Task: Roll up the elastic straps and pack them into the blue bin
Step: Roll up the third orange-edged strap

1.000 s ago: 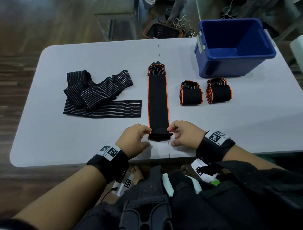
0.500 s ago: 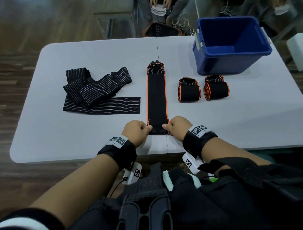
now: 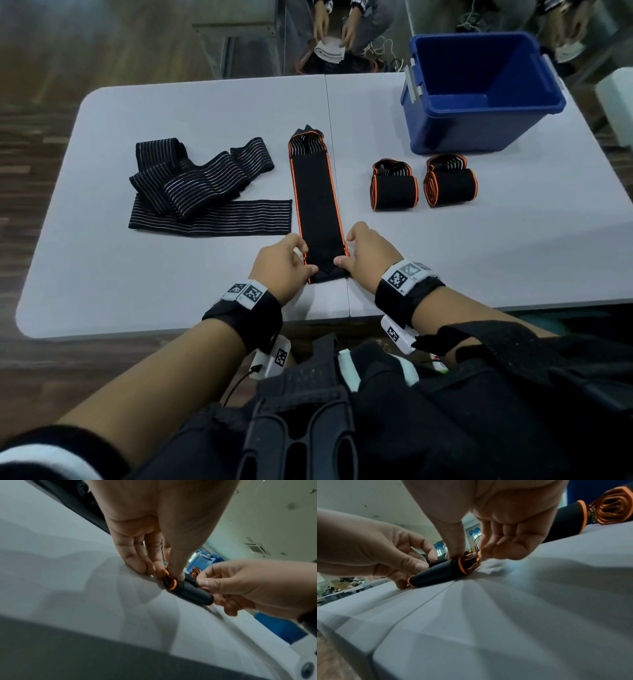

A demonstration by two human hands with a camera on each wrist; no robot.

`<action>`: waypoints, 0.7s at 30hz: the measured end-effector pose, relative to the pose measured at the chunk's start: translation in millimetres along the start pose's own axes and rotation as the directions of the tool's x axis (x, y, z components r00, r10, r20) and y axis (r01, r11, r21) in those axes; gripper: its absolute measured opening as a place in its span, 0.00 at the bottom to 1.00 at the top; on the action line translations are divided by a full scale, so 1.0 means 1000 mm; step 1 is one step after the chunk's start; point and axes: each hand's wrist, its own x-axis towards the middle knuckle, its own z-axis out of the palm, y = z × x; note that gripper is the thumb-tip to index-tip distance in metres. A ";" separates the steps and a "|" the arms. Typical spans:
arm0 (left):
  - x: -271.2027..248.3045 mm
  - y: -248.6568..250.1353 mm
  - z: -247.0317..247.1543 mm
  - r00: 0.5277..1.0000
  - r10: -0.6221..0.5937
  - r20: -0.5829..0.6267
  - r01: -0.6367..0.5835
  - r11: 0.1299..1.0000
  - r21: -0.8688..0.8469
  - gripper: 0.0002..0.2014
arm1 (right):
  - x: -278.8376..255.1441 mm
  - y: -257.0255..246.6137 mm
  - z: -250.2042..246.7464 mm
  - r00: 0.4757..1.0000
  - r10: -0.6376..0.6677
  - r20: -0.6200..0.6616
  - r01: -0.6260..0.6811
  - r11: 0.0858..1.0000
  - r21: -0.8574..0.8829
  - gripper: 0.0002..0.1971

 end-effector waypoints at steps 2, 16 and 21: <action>0.000 0.000 0.000 0.998 0.053 0.016 -0.054 0.996 0.069 0.10 | -0.001 -0.001 0.000 0.996 -0.082 -0.037 0.079 0.995 -0.068 0.17; -0.008 -0.020 0.003 0.953 0.222 0.207 -0.287 0.880 0.379 0.32 | -0.012 0.000 0.003 0.953 -0.260 0.155 0.302 0.831 -0.467 0.29; -0.006 -0.026 0.006 0.981 0.173 0.090 -0.187 0.966 0.177 0.28 | -0.004 0.003 0.001 0.960 -0.236 0.150 0.272 0.908 -0.317 0.24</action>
